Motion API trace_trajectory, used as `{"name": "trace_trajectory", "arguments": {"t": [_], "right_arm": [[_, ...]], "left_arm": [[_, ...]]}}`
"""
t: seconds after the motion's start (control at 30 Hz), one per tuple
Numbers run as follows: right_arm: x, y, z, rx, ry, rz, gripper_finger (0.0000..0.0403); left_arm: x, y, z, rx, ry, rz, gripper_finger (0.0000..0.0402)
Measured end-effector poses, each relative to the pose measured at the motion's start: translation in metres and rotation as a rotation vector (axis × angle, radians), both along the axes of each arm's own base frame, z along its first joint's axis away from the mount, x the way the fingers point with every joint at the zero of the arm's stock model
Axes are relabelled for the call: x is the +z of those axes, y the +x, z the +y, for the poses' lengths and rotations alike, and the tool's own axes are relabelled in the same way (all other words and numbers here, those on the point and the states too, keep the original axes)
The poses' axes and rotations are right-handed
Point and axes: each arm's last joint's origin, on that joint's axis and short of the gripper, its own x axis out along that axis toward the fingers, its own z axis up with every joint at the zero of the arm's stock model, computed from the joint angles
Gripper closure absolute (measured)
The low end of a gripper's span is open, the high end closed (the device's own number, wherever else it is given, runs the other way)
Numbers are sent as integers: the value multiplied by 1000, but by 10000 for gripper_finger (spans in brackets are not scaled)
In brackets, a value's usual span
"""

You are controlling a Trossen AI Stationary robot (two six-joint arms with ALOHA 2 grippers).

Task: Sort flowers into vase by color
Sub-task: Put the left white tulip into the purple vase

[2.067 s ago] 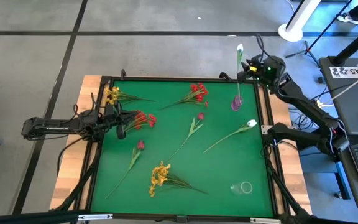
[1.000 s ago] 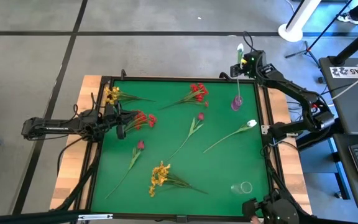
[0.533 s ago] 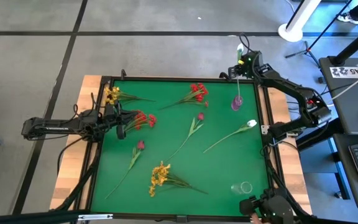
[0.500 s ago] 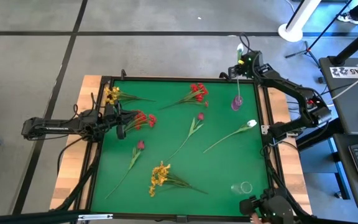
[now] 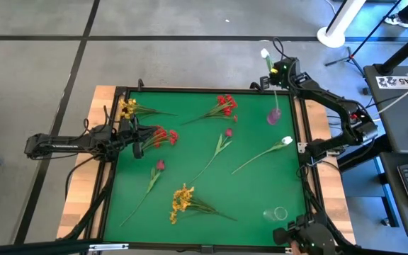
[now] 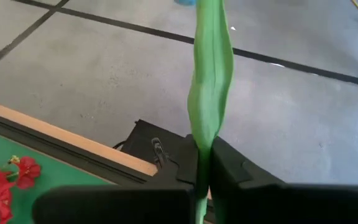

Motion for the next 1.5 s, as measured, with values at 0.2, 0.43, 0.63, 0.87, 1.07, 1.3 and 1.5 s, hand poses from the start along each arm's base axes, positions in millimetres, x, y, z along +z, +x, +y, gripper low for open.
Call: {"name": "trace_trajectory", "arguments": {"t": [0.2,0.43,0.63,0.87,1.07,1.3,1.5], "right_arm": [[11,-4,7,5,-22,-12,387],[30,-12,27,44,-16,-46,393],[48,-23,48,43,-29,-56,396],[54,-38,79,59,-131,-154,396],[38,-48,99,69,-211,-280,396],[10,-48,111,94,-267,-349,396],[-7,-40,117,94,-322,-353,396]], "left_arm": [[0,0,0,0,1,1,401],[0,0,0,1,4,1,401],[0,0,0,1,4,1,401],[0,0,0,1,3,2,401],[0,0,0,2,2,0,401],[0,0,0,1,0,-3,401],[0,0,0,0,1,-3,401]]}}
